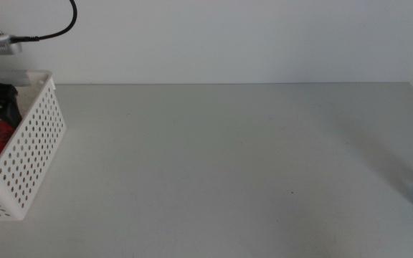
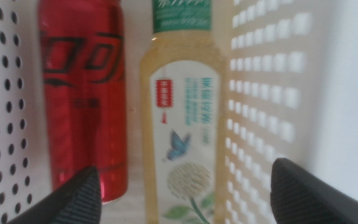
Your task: Use arms to grab the bottles and put them into the dustbin to the left of the table.
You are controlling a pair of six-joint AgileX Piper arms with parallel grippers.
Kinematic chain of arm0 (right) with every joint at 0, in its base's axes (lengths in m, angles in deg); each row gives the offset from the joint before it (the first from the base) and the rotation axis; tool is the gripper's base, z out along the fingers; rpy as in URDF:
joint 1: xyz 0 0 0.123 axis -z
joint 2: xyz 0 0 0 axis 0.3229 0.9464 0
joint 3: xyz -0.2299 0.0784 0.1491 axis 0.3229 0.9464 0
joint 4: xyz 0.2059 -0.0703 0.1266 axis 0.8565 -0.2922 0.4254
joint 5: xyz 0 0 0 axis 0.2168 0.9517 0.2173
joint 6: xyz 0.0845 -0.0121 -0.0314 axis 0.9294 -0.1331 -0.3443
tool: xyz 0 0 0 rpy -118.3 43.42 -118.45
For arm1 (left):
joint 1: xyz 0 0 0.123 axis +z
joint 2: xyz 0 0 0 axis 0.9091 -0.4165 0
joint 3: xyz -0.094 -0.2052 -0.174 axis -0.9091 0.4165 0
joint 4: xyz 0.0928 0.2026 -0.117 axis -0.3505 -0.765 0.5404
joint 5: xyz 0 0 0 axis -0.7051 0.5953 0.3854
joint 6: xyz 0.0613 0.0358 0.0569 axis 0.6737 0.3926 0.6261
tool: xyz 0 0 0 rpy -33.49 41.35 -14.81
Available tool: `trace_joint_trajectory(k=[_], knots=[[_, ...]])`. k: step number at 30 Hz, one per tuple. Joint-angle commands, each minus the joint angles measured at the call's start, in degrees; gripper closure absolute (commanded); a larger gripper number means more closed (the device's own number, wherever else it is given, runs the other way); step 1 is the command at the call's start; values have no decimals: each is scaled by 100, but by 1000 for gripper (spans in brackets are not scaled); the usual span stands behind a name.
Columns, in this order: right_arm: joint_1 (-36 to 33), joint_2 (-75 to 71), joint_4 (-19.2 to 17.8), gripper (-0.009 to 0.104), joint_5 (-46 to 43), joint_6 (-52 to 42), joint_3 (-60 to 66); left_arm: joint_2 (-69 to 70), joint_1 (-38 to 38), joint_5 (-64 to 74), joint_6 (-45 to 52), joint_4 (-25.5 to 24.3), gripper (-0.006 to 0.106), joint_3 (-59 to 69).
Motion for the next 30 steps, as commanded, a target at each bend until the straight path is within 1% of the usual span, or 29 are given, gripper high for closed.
trace_joint_trajectory(k=[1,3,6,9,16,19,21,24,26,30], knots=[[29,-121,-30,30,-429,-70,-57,619,-166,-11,-116,178,8,-174],[29,-121,-30,30,-429,-70,-57,927,-314,-221,-282,238,8,-174],[29,-121,-30,30,-429,-70,-57,1372,-646,-356,26,498,8,-174],[29,-121,-30,30,-429,-70,-57,1741,-1095,-363,220,652,8,-88],[29,-121,-30,30,-429,-70,-57,2715,-2179,-553,182,651,8,557],[29,-121,-30,30,-429,-70,-57,3304,-2690,-1299,-140,278,8,1265],[29,-121,-30,30,-429,-70,-57,3845,-3096,-1878,-673,-180,8,1917],[29,-121,-30,30,-429,-70,-57,4730,-3566,-2607,-1417,-612,8,2830],[29,-121,-30,30,-429,-70,-57,5286,-3709,-2968,-1713,-739,8,3370],[29,-121,-30,30,-429,-70,-57,6497,-3751,-3201,-1935,-751,8,4364]])
